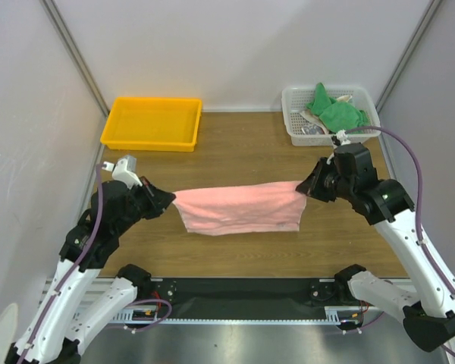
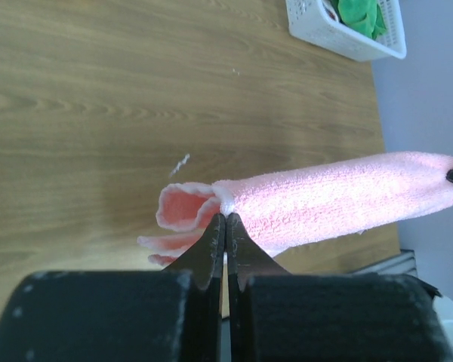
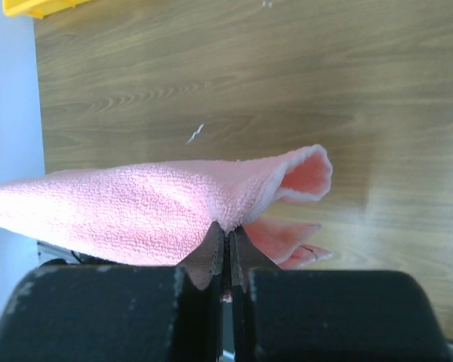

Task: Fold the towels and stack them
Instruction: Fold the towel

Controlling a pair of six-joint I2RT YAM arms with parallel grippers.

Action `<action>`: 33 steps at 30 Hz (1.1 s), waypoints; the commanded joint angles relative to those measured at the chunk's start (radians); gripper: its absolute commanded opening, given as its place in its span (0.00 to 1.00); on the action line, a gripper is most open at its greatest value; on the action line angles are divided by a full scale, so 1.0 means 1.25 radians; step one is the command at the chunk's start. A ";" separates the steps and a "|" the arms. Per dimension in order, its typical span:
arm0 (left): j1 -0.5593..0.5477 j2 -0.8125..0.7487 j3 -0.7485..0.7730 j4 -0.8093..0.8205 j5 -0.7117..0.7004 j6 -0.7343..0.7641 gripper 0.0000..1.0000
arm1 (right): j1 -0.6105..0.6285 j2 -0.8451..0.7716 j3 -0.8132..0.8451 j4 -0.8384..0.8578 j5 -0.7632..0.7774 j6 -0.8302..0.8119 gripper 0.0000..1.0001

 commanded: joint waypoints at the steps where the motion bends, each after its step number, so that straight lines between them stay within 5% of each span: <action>1: 0.009 0.003 -0.013 -0.098 -0.065 -0.040 0.00 | -0.013 -0.011 -0.042 -0.090 0.039 0.016 0.00; 4: 0.009 0.060 -0.063 -0.078 -0.085 -0.091 0.00 | -0.033 0.038 -0.074 -0.070 0.010 0.007 0.00; 11: 0.023 0.253 -0.176 0.198 -0.134 -0.183 0.00 | -0.130 0.250 -0.121 0.106 -0.109 -0.066 0.00; 21: 0.082 0.553 0.073 0.335 -0.137 -0.006 0.00 | -0.172 0.530 0.140 0.215 -0.158 -0.136 0.00; 27: 0.083 0.570 0.196 0.334 -0.154 0.100 0.00 | -0.175 0.524 0.205 0.235 -0.137 -0.161 0.00; 33: 0.081 0.450 0.015 0.400 -0.127 0.085 0.00 | -0.174 0.415 0.034 0.336 -0.173 -0.177 0.00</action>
